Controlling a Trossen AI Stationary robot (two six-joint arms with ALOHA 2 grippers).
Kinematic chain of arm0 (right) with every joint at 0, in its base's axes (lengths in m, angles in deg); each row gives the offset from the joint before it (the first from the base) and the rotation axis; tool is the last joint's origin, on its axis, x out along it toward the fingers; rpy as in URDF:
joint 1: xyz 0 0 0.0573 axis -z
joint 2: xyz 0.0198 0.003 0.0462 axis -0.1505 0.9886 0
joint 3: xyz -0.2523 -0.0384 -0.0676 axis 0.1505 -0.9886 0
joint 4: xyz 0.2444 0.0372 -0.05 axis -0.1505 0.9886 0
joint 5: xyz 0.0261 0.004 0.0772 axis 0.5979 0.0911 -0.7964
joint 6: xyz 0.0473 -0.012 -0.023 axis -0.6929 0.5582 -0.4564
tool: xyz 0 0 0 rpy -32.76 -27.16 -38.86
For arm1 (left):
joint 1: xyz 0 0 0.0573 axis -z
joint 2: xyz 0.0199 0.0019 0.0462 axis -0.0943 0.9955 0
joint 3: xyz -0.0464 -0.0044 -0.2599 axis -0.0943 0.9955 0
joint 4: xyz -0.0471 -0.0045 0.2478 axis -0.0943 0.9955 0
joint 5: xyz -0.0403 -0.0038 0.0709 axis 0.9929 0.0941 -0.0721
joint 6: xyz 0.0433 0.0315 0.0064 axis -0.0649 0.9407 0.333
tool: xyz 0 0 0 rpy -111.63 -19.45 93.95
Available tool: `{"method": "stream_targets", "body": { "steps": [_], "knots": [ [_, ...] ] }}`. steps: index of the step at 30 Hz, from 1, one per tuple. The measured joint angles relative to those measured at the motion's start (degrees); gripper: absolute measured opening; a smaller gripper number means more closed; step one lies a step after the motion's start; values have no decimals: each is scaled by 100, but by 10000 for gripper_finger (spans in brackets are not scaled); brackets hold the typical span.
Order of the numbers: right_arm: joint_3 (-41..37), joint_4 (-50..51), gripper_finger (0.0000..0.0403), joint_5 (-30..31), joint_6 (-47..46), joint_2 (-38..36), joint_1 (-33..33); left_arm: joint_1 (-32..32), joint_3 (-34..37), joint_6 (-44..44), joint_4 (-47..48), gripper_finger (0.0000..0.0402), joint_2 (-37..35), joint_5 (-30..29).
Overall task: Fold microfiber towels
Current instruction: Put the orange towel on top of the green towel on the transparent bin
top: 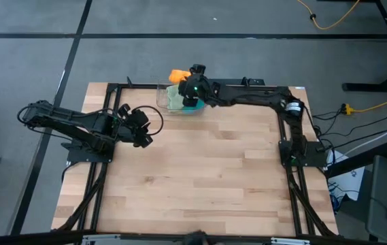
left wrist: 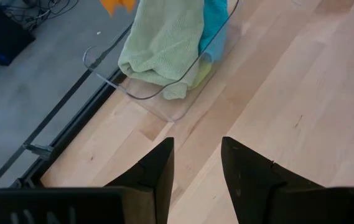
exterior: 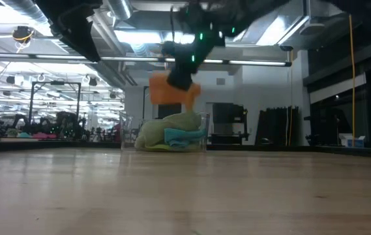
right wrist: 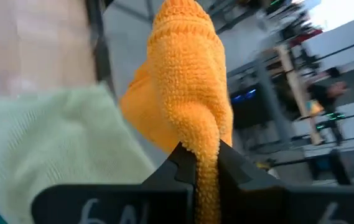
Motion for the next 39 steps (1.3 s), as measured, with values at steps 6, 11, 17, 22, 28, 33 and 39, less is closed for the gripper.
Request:
{"method": "stream_targets", "body": {
  "steps": [6, 11, 17, 22, 28, 33, 39],
  "knots": [
    [-4, 571, 20, -443, -132, 655, 51, -4, 0, 4, 4, 124, 0, 3],
    [-7, 906, 36, -838, -309, 797, -204, -4, 0, 3, 5, 124, 1, 0],
    [2, 1058, 45, -1179, -467, 822, -231, -4, 0, -1, 4, 124, 0, 0],
    [2, 1310, 64, -1267, -627, 822, -155, -4, 0, -6, 4, 124, 0, 2],
    [348, 2057, 108, -1553, -884, 822, -74, -4, 0, -15, 4, 124, 0, 0],
    [1083, 2934, 148, -1566, -1230, 821, 4, -4, 0, -16, 4, 124, 0, 0],
    [1687, 3672, 185, -1765, -1366, 813, 7, -4, 0, -15, 4, 124, 0, 0]
  ]
}}
